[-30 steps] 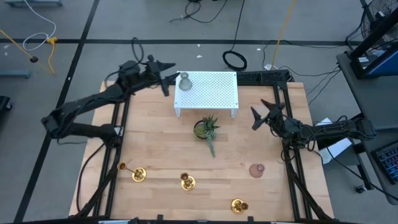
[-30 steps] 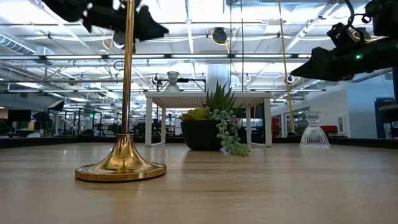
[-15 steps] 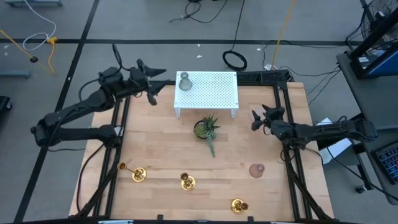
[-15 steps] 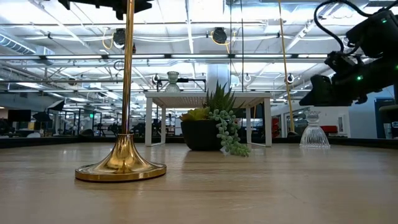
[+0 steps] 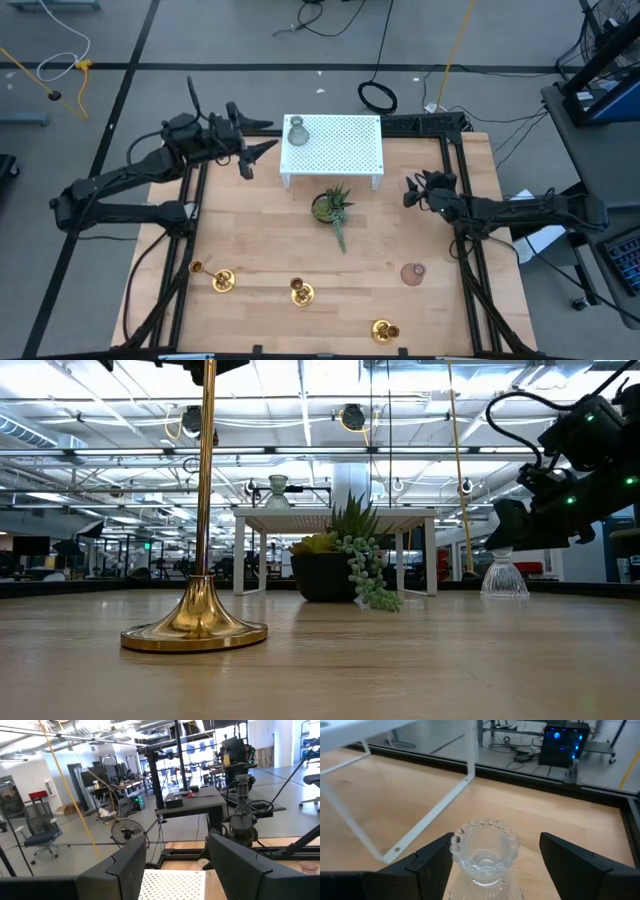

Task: Pick & Place candle stick holders
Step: Put the transparent glass candle holder on the shelf

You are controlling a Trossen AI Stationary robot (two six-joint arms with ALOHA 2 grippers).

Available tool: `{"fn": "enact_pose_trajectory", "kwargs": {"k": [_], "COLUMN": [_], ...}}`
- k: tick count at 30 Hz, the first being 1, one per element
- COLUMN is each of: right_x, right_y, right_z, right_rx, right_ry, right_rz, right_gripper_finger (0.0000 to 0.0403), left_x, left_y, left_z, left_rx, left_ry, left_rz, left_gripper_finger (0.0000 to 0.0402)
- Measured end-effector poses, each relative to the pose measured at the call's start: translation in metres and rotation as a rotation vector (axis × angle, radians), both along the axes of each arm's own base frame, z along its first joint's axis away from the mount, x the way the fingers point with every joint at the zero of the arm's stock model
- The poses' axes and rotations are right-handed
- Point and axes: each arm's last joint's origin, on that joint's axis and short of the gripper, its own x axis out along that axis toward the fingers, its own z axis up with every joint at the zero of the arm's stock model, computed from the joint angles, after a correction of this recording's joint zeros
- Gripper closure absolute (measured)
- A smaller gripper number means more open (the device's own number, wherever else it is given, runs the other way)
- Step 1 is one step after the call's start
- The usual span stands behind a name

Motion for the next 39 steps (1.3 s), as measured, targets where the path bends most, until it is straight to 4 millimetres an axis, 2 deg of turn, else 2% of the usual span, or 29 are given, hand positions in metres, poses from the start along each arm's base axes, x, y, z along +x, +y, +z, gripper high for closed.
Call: {"fn": "enact_pose_trajectory", "kwargs": {"k": [8,23,32,39], "right_x": [-0.003,-0.005,-0.005,-0.001], "right_y": [-0.008,-0.014,-0.014,-0.016], "right_z": [-0.006,-0.007,-0.006,0.005], "right_rx": [0.024,0.056,0.045,-0.024], "right_ry": [0.033,0.041,0.055,0.046], "right_rz": [-0.077,-0.075,-0.067,-0.031], "right_gripper_finger": [0.0142,0.0276,0.0268,0.0277], "left_x": [0.001,0.001,0.001,0.001], "left_y": [-0.002,-0.002,-0.001,-0.001], "left_z": [0.000,-0.003,-0.005,-0.005], "left_rx": [0.037,-0.002,-0.013,-0.040], "left_ry": [0.008,0.029,0.049,0.043], "left_rz": [-0.006,0.001,0.001,-0.001], "left_gripper_finger": [0.0181,0.0181,0.0181,0.0181]}}
